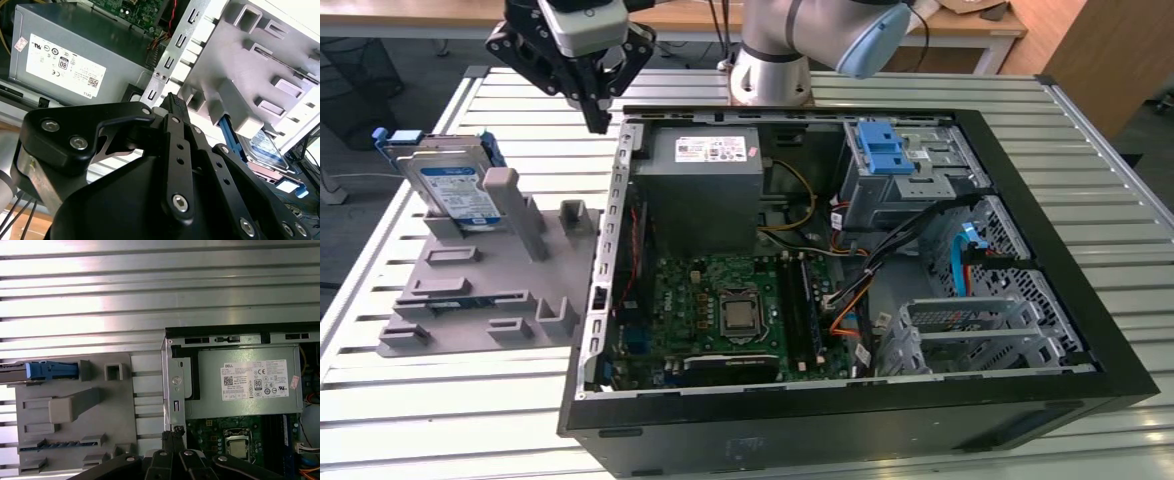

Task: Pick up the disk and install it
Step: 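Reach for the disk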

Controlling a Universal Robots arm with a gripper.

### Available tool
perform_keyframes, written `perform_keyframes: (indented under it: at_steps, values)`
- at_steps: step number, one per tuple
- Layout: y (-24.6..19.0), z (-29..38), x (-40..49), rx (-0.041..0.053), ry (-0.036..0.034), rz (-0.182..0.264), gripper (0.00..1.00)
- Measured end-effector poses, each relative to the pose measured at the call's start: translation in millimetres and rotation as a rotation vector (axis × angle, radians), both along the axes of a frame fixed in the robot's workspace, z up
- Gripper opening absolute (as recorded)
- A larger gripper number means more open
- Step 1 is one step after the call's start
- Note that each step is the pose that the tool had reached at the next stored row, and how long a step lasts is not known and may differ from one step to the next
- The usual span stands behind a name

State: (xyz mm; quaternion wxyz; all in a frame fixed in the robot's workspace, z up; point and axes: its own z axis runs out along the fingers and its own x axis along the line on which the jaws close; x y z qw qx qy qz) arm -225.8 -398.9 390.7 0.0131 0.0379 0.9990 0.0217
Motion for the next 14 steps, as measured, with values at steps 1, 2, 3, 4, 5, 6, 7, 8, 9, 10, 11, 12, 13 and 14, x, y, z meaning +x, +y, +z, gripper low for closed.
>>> perform_keyframes:
  at_steps: [1, 2, 3, 4, 5, 6, 7, 8, 9, 10, 11, 12, 13, 14]
  values:
    - [0.0, 0.0, -0.4, -0.0001, 0.0, 0.0, 0.11]
    - [0.0, 0.0, -0.8, -0.0001, 0.0, 0.0, 0.11]
    - [0.0, -0.1, -1.3, 0.0, 0.0, 0.0, 0.11]
    - [0.0, -0.1, -1.7, 0.0, 0.0, 0.0, 0.11]
    - [0.0, -0.1, -2.1, -0.0001, 0.0001, 0.0, 0.11]
    - [0.0, -0.1, -2.5, -0.0001, 0.0, 0.0, 0.11]
    - [0.0, -0.2, -3.0, 0.0, 0.0, 0.0, 0.11]
    - [0.0, -0.1, -3.5, -0.0001, 0.0, 0.0, 0.11]
    - [0.0, -0.2, -4.0, -0.0001, 0.0, 0.0, 0.11]
    - [0.0, -0.2, -4.5, 0.0, 0.0, 0.0, 0.11]
    - [0.0, -0.2, -5.0, 0.0, -0.0001, 0.0, 0.11]
    - [0.0, -0.2, -5.5, -0.0001, 0.0, 0.0, 0.11]
    - [0.0, -0.2, -6.0, -0.0001, 0.0, 0.0, 0.11]
    - [0.0, -0.2, -6.6, -0.0001, 0.0, 0.0, 0.11]
